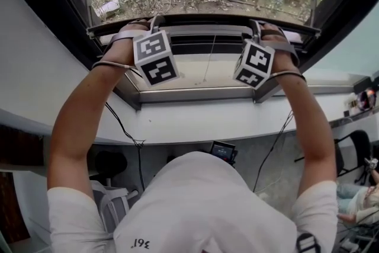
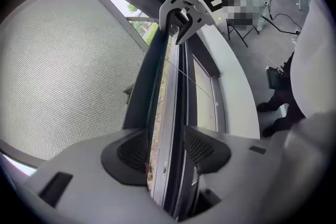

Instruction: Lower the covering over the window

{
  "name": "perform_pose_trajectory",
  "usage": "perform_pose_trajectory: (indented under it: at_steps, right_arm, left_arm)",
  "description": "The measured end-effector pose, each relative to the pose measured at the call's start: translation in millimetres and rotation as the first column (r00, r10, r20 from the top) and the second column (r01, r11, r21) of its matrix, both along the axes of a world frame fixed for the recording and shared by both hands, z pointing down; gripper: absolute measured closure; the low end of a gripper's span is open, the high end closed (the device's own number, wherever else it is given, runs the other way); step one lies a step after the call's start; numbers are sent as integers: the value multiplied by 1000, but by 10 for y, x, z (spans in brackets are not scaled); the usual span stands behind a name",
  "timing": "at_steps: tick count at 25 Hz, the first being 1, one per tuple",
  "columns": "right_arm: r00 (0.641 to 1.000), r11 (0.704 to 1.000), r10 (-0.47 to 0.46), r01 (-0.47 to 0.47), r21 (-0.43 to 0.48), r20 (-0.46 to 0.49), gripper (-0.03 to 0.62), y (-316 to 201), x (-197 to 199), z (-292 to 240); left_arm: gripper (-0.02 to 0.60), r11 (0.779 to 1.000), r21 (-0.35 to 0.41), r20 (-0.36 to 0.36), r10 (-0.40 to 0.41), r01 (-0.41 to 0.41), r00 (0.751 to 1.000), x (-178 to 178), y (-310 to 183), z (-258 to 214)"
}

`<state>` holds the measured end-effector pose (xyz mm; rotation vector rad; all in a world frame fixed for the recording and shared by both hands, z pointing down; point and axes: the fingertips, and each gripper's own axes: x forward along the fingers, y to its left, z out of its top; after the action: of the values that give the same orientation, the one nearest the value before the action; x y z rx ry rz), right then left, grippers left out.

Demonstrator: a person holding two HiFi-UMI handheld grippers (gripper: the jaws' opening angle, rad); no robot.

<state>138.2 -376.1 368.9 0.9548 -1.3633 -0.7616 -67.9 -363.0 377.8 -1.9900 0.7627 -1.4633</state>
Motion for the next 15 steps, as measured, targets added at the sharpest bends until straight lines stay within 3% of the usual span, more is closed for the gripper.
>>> perform_pose_trajectory:
  at_steps: [6, 15]
  right_arm:
    - [1000, 999, 3, -4, -53, -9, 455, 32, -24, 354]
    - [999, 996, 21, -23, -83, -28, 447, 41, -17, 523]
  left_arm:
    - [371, 999, -47, 32, -2, 4, 999, -23, 40, 345]
    - [370, 995, -95, 33, 2, 1, 999, -21, 57, 501]
